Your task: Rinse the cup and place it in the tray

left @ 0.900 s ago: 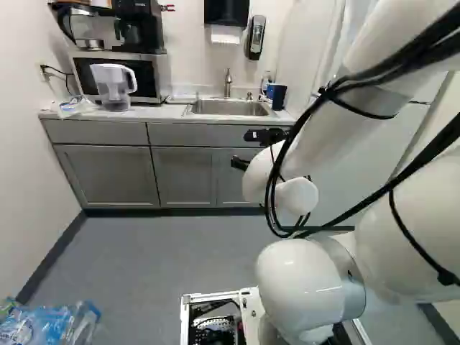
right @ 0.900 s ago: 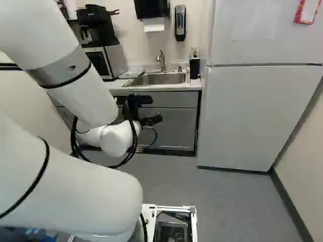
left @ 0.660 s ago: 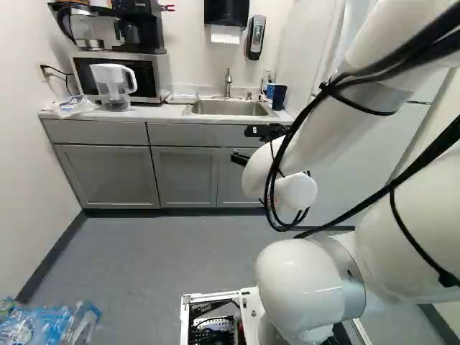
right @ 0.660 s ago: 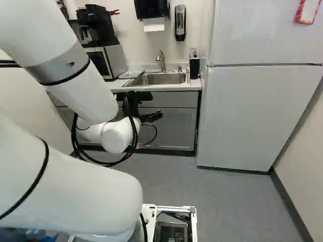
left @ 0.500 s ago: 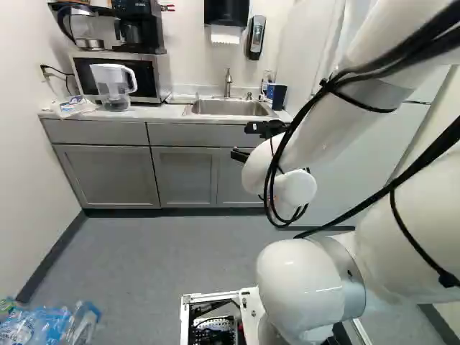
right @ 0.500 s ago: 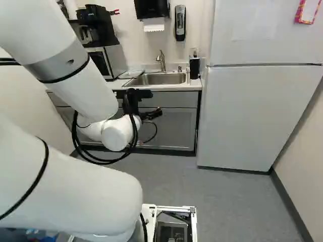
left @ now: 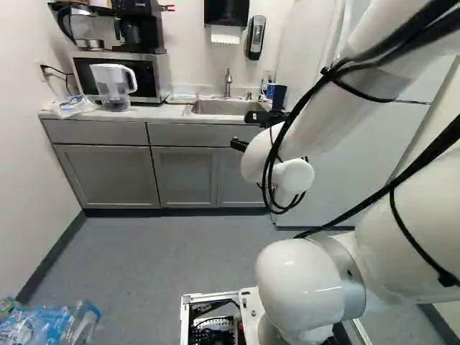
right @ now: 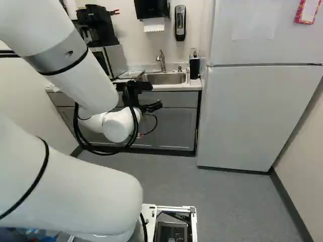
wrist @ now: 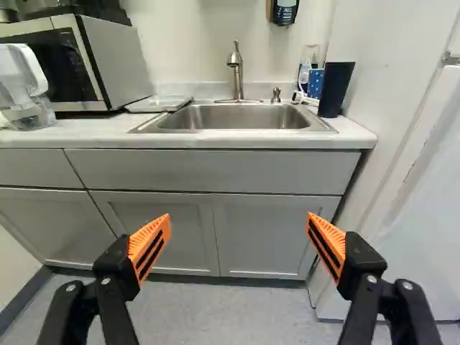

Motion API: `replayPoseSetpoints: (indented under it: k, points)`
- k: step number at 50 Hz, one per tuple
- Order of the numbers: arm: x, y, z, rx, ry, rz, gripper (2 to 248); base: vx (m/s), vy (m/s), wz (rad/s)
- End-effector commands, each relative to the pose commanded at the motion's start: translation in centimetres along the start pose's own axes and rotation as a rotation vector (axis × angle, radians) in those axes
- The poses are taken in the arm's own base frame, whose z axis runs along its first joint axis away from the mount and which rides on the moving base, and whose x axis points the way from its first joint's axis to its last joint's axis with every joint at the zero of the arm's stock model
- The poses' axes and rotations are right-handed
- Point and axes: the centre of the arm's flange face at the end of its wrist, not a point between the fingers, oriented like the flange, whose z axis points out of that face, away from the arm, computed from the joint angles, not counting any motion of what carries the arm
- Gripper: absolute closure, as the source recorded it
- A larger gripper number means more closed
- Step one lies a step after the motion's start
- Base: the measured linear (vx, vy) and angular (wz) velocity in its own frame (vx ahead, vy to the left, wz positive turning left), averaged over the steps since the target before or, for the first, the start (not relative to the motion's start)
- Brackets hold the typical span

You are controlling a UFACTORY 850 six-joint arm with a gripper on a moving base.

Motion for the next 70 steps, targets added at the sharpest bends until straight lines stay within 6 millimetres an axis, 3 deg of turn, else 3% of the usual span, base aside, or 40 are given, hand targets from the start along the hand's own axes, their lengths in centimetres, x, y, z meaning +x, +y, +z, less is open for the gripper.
replayPoseSetpoints:
  k: [70]
  points:
    - [7.6,0.0,4.3,0.0,0.039,0.0,3,0.0,0.0,0.0]
